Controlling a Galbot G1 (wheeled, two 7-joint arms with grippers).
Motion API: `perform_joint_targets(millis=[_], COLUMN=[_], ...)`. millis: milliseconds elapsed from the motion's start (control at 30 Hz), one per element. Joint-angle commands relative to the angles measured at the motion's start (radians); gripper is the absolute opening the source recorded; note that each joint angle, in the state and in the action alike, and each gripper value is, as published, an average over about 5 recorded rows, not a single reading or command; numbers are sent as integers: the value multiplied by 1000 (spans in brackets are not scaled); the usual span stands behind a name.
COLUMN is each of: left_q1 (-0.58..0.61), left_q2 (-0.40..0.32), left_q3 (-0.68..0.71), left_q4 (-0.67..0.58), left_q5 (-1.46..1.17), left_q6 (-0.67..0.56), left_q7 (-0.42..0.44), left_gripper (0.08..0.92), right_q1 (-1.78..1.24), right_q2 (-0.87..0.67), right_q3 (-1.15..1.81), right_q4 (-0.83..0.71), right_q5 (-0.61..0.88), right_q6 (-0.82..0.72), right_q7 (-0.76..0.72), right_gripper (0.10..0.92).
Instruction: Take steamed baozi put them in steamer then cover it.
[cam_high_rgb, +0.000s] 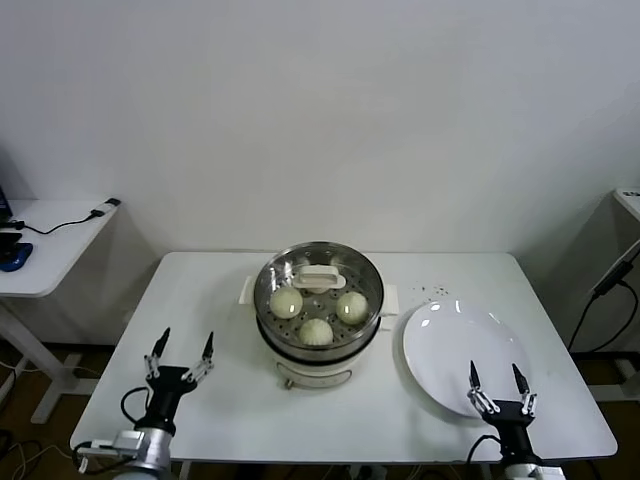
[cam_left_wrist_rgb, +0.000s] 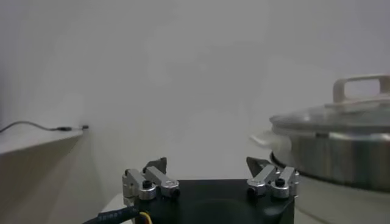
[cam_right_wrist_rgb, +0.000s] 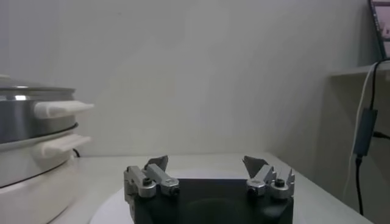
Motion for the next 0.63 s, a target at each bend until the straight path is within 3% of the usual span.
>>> perform_joint_targets(millis=[33, 633], left_q1=[40, 50], left_q2=[8, -7], left_q3=[-22, -7], left_q4=[109, 77], left_q5=[-42, -29], left_q6=[-109, -109], left_q7=[19, 23], left_gripper=[823, 823], right_q1=[0, -2], right_q2=[4, 8], right_q3=[-7, -13], right_q4=[0, -16], right_q5=[0, -13], right_q6=[5, 12], right_q7=[-6, -7], right_gripper=[823, 823])
